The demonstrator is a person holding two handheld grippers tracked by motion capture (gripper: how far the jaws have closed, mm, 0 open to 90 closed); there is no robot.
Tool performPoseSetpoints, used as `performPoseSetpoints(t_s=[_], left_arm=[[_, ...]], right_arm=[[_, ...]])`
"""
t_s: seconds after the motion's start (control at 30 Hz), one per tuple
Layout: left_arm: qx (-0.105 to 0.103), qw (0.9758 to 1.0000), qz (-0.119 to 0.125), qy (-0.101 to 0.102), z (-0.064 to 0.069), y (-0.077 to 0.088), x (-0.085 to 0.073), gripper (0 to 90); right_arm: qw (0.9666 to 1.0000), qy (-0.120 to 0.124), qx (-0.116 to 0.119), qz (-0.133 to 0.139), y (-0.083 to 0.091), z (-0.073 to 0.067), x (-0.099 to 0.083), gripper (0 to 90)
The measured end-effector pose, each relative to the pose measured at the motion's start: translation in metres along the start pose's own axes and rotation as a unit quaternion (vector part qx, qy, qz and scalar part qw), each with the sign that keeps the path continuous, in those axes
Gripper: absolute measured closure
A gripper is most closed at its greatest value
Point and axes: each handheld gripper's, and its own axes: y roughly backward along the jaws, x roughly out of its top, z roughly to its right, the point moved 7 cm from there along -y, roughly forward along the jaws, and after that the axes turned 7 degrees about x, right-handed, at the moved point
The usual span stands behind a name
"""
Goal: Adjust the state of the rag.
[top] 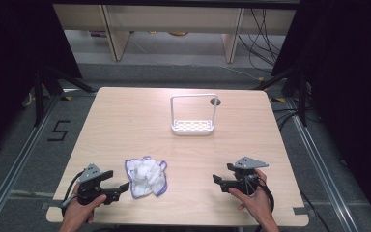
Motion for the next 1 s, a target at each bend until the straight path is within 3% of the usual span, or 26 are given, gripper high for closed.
performPoseSetpoints(t_s=[0.07,0.4,0.73,0.87,0.9,0.93,1.0], left_arm=[[0.0,1.0,0.003,0.005,0.0,-0.001,0.0,14.8],[0.022,0.9997,-0.005,0.006,-0.012,-0.007,0.004,15.2],[0.047,0.9984,-0.021,0.025,-0.032,-0.025,0.011,18.2],[0.035,0.9985,-0.035,0.022,-0.028,-0.032,0.011,23.7],[0.043,0.9981,-0.044,-0.002,-0.028,-0.034,0.011,23.7],[0.043,0.9981,-0.044,-0.002,-0.028,-0.034,0.011,23.9],[0.051,0.9972,-0.05,-0.023,-0.03,-0.034,0.013,24.7]], right_arm=[[0.9998,0.018,0.008,0.006,-0.002,0.0,0.002,26.3],[0.9995,0.032,0.001,0.004,-0.006,-0.007,0.006,26.4],[0.9977,0.066,0.013,-0.001,-0.032,-0.024,0.026,27.7],[0.9953,0.094,0.017,-0.013,-0.052,-0.03,0.035,29.5],[0.995,0.096,0.019,-0.017,-0.055,-0.03,0.036,29.5],[0.995,0.096,0.019,-0.017,-0.055,-0.03,0.036,29.5],[0.9956,0.091,0.019,-0.017,-0.061,-0.029,0.039,30.8]])
